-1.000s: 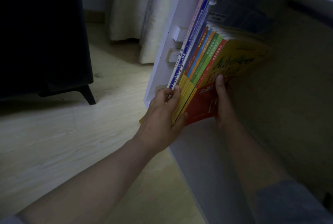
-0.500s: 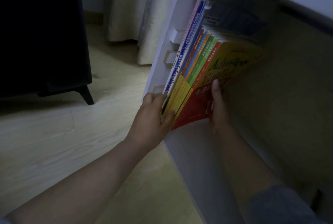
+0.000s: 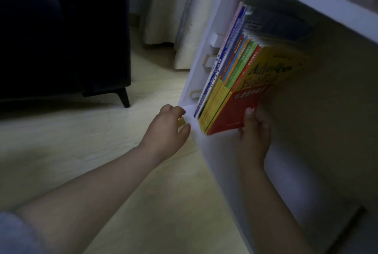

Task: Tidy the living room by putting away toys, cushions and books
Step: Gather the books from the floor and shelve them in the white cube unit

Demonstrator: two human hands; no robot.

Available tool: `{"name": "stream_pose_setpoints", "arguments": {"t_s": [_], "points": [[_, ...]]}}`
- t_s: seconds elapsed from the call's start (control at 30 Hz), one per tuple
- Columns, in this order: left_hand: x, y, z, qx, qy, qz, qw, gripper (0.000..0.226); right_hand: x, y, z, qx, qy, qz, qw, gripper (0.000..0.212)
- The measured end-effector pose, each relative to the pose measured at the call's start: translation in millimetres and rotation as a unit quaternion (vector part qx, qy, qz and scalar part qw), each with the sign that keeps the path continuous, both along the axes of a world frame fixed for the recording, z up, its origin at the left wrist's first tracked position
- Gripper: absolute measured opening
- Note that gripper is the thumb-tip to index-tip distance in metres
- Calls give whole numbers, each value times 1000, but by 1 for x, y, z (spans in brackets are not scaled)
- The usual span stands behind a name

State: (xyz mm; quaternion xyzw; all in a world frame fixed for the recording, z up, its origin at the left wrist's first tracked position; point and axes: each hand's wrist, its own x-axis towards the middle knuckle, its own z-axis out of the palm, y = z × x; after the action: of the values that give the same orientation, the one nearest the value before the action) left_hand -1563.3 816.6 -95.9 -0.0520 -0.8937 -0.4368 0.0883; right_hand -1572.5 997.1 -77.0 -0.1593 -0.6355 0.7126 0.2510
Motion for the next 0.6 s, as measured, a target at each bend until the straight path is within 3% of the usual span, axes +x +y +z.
{"name": "stream_pose_setpoints", "arguments": {"t_s": [0.2,0.4,0.6], "points": [[64,-24,16,-46,-43,37,997,37,79,-31,10,1,-52,75,996,36],[161,-41,13,-114,-99,8,988,35,163,-47,5,57,-88,169,980,32],[237,-27,-11,-53,-100,35,993,20,251,-24,-21,114,-130,263,949,26]]}}
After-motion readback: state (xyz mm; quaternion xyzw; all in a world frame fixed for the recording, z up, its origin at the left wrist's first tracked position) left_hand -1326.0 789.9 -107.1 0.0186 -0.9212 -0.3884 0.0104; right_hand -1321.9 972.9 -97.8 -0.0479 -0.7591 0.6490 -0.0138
